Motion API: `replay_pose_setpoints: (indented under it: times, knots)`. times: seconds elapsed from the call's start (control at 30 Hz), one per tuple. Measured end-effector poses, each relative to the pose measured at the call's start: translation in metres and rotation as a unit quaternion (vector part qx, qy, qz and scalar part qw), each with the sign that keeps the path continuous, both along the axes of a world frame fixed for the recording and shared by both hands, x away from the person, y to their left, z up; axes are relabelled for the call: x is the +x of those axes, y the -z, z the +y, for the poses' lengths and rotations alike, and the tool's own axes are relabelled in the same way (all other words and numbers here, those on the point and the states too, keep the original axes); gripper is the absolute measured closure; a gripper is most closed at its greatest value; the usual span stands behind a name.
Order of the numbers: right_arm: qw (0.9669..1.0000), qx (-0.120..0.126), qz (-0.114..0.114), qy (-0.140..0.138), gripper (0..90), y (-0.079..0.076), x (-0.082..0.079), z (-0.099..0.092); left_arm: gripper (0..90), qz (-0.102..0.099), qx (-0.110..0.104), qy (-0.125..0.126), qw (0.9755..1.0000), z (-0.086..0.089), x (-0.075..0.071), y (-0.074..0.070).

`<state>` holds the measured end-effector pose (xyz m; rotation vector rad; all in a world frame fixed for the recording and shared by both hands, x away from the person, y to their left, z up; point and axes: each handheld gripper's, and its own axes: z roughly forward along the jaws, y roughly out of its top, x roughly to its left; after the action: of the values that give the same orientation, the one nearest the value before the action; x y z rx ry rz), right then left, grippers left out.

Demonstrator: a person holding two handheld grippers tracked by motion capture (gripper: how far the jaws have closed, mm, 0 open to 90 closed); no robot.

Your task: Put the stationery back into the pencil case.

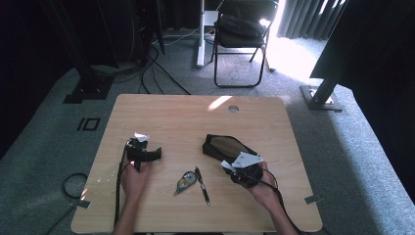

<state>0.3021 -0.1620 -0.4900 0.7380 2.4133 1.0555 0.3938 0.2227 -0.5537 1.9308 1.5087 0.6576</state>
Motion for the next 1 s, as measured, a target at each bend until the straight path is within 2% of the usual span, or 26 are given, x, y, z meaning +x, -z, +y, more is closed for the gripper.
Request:
replay_pose_setpoints:
  times: [0.8, 1.0]
  knots:
    - [1.0, 0.001, -0.009, 0.003, 71.3, -0.0064, 0.0008, -0.0029, 13.4, 0.0, 0.0, 0.0, 1.0, 0.0, 0.0, 0.0]
    - [0.9999, 0.008, -0.009, 0.001, 71.3, -0.0089, 0.0016, -0.004, 13.4, 0.0, 0.0, 0.0, 1.0, 0.0, 0.0, 0.0]
